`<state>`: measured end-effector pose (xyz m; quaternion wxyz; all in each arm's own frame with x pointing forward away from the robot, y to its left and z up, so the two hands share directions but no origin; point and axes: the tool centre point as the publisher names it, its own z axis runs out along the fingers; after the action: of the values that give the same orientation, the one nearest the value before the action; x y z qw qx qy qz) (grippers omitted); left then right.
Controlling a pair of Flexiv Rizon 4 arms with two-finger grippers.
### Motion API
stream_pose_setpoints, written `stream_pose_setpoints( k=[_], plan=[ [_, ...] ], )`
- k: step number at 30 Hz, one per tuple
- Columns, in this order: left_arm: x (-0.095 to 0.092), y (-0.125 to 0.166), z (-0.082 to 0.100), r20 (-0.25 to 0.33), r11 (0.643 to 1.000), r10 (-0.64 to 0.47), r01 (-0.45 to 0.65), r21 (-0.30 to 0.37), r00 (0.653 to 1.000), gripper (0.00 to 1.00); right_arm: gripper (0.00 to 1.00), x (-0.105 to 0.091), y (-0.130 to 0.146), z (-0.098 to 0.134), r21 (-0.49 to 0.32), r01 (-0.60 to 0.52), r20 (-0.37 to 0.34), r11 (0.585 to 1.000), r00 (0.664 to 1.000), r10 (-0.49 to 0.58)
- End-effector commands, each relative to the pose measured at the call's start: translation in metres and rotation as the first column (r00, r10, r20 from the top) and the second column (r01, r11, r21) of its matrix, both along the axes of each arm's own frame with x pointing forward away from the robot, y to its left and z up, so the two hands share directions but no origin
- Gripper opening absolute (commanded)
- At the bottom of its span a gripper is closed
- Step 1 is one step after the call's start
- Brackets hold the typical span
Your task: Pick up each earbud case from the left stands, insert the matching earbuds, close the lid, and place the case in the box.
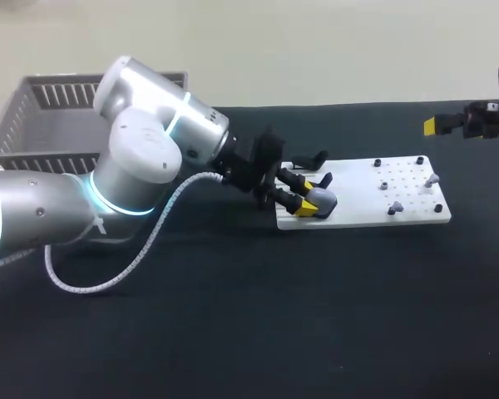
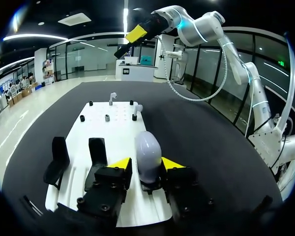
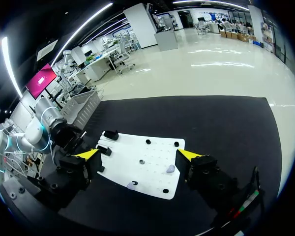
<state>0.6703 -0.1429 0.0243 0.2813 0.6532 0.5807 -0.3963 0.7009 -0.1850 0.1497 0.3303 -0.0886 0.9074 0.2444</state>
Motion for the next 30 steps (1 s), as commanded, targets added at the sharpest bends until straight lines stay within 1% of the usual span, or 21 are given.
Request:
stream_pose_setpoints(
  k=[1,2,5,6,9,13,16,18,20,26,30],
  plan=[
    [0.000,-0.001,0.000,0.003,1.000,0.001,-0.001,-0.002,1.000,0.31,1.00,0.000,0.000,0.000,-0.001,0.000,0.000,1.000,1.000,0.000],
    [-0.001,-0.001,0.000,0.004,1.000,0.001,-0.001,-0.003,1.000,0.27,1.00,0.000,0.000,0.000,-0.001,0.000,0.000,1.000,1.000,0.000],
    [-0.002,-0.001,0.001,0.007,1.000,0.000,0.000,-0.005,1.000,0.02,1.00,0.000,0.000,0.000,-0.001,0.000,0.000,1.000,1.000,0.000],
    [-0.002,-0.001,0.002,0.008,1.000,0.000,0.000,-0.005,1.000,0.00,1.00,0.000,0.000,0.000,-0.001,0.000,0.000,1.000,1.000,0.000],
    [-0.005,0.001,0.004,0.013,1.000,0.002,-0.002,-0.008,1.000,0.00,1.00,0.000,0.000,0.000,-0.001,0.000,0.000,1.000,1.000,0.000],
    [-0.009,0.005,0.013,0.036,1.000,0.010,-0.009,-0.028,0.999,0.00,1.00,0.000,0.000,0.000,-0.001,0.000,0.000,1.000,1.000,0.000],
    [-0.013,0.009,0.024,0.044,0.997,0.029,-0.025,-0.073,0.999,0.00,1.00,0.000,0.000,0.000,-0.001,0.000,0.000,1.000,1.000,0.000],
    [-0.015,0.013,0.034,0.048,0.993,0.042,-0.036,-0.115,0.998,0.00,1.00,0.000,0.000,0.000,-0.001,0.000,0.000,1.000,1.000,0.000],
    [-0.016,0.017,0.043,0.040,0.984,0.055,-0.048,-0.169,0.998,0.00,1.00,0.000,0.000,0.000,-0.001,0.000,0.000,1.000,1.000,0.000],
    [-0.022,0.026,0.071,0.047,0.951,0.080,-0.062,-0.303,0.996,0.00,1.00,0.000,0.000,0.000,-0.001,0.000,0.000,1.000,1.000,0.000],
    [-0.026,0.029,0.086,0.066,0.934,0.080,-0.051,-0.353,0.995,0.00,1.00,0.000,0.000,0.000,-0.001,0.000,0.000,1.000,1.000,0.000]
  ],
)
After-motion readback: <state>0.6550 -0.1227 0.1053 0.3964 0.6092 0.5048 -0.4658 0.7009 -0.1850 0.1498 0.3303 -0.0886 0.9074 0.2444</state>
